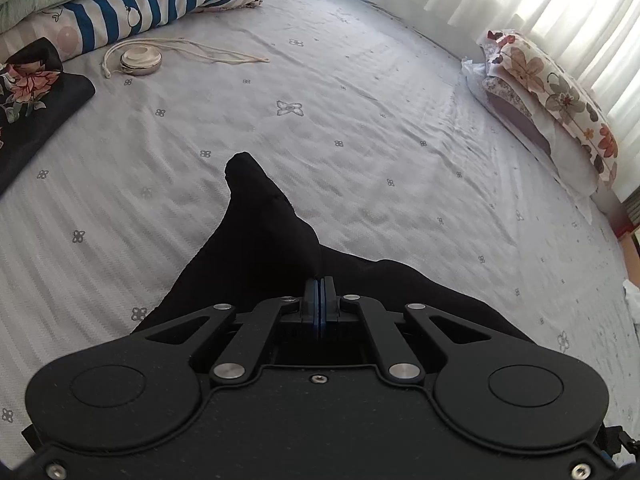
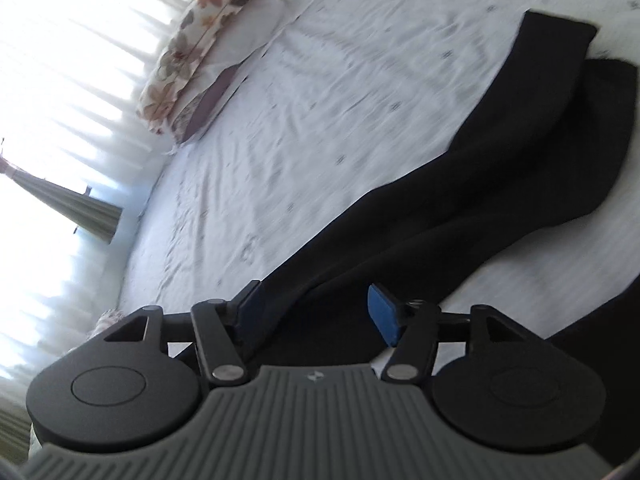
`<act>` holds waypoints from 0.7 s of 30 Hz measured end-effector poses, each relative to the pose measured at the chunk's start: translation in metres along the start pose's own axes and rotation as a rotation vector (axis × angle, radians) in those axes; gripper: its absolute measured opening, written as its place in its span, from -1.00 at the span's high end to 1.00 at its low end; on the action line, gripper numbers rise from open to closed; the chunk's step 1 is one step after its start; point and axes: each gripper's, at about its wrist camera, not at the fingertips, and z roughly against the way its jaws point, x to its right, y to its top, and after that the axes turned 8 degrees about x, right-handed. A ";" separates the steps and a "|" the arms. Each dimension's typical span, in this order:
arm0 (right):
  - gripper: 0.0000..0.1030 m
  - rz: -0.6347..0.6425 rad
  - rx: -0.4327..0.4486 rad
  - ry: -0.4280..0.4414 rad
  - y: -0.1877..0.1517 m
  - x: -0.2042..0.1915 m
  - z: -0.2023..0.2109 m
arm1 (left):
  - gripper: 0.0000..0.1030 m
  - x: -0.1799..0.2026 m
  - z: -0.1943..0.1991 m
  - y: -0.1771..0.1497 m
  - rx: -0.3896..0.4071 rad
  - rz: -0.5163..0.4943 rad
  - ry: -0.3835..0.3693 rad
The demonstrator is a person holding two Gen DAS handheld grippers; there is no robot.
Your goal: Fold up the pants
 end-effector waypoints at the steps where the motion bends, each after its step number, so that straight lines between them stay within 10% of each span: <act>1: -0.46 0.011 -0.028 0.024 -0.009 -0.009 -0.009 | 0.95 -0.002 0.000 0.001 0.000 0.004 -0.005; 14: -0.46 0.103 -0.142 0.008 -0.088 -0.084 -0.095 | 0.95 -0.023 -0.005 0.024 0.020 -0.003 -0.048; 21: -0.46 0.094 -0.118 -0.033 -0.081 -0.088 -0.102 | -0.15 0.024 -0.030 0.022 0.010 -0.044 -0.123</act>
